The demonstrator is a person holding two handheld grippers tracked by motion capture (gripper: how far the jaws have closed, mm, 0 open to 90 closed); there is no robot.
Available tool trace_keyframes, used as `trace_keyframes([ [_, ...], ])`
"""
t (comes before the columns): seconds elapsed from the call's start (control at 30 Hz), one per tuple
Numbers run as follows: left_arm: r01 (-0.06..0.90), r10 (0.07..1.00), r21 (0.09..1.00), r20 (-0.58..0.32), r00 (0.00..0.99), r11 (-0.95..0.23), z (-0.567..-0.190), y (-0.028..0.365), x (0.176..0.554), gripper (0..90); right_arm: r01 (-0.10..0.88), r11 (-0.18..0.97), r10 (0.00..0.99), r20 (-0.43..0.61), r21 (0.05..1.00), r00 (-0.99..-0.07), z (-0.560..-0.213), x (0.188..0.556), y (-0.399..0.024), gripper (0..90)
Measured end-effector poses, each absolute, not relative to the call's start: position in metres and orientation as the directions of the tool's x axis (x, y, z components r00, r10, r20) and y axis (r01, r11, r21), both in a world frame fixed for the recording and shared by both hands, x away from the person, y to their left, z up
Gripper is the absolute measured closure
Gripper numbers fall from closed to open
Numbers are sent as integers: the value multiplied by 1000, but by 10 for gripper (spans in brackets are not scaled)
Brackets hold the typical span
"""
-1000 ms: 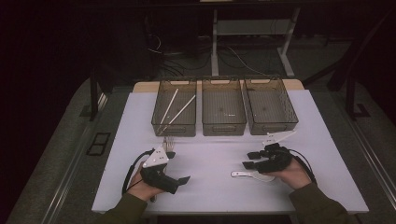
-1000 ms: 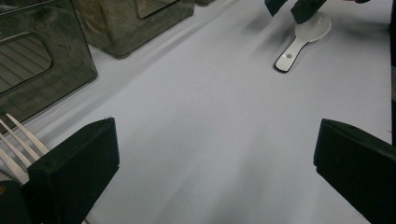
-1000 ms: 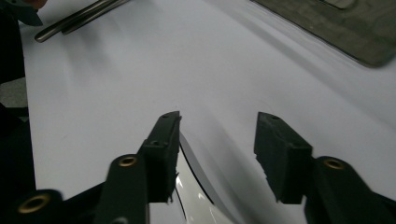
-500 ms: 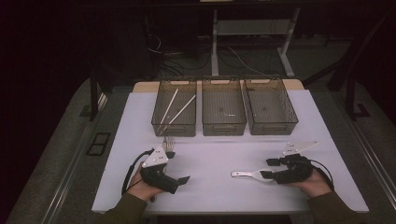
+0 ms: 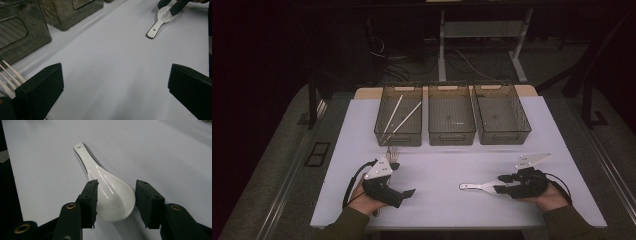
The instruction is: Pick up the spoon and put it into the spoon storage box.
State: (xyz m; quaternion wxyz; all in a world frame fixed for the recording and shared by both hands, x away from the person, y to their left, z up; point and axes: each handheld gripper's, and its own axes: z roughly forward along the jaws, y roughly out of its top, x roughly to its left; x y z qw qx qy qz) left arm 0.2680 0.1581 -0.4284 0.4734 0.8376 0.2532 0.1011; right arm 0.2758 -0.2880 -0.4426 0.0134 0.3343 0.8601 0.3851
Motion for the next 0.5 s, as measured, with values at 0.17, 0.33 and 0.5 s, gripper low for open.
trace_keyframes([
  [0.17,329,519,843,-70,852,-426,-428,158,268,0,565,494,582,232,660,-780,-443,276,-288,561],
  [0.33,328,517,842,-69,853,-428,-428,158,268,0,549,519,573,209,655,-792,-443,274,-286,583],
  [0.5,329,518,843,-72,853,-425,-428,158,268,0,545,538,567,202,644,-798,-443,273,-286,611],
])
